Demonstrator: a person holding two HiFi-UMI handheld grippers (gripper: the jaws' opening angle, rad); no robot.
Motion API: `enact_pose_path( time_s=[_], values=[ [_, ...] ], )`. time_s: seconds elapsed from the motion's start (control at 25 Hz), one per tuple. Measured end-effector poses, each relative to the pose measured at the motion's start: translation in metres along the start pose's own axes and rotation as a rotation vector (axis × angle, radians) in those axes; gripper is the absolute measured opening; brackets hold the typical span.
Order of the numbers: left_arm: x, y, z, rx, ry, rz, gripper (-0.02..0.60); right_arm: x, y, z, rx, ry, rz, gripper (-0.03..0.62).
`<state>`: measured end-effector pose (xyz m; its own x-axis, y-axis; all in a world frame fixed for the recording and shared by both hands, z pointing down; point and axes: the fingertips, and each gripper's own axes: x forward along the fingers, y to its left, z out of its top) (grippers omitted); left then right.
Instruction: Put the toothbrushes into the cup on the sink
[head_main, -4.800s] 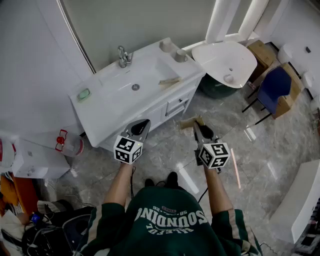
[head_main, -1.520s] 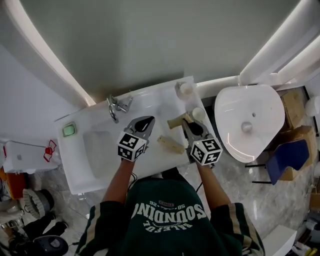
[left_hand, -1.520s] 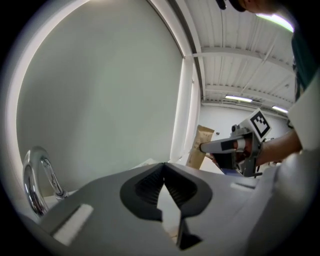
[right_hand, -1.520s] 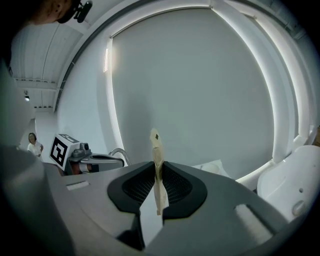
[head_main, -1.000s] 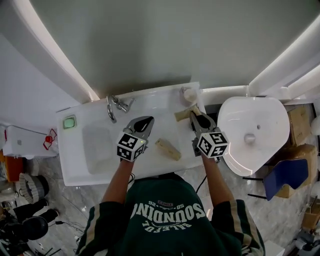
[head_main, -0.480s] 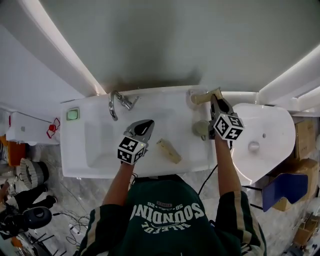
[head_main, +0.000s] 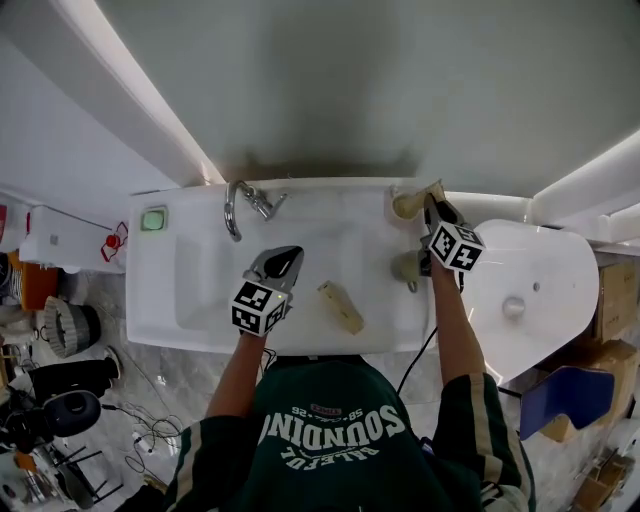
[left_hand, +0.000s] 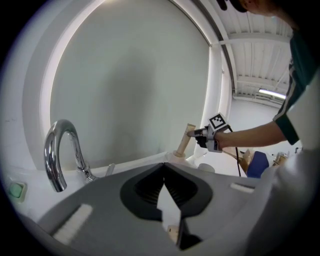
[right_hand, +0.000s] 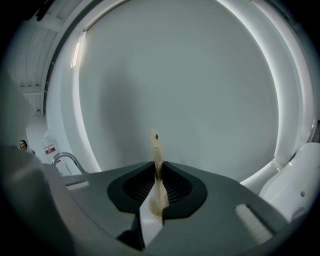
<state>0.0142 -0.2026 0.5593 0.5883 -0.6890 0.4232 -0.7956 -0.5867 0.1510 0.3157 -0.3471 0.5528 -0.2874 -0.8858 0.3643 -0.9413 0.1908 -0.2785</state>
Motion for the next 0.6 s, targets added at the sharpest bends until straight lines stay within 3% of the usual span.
enact_pose_path(
  time_s=[0.2,0.6],
  values=[
    [-0.005,0.011,-0.003,-0.017,0.005,0.028,0.051,0.019,-0.003,-0.023,0.045,0.073,0.011,0.051],
    [-0.009,0.018,-0.013,-0.036,0.021,0.029,0.051,0.037,-0.005,-0.065,0.027,0.229,0.005,0.052]
  ],
)
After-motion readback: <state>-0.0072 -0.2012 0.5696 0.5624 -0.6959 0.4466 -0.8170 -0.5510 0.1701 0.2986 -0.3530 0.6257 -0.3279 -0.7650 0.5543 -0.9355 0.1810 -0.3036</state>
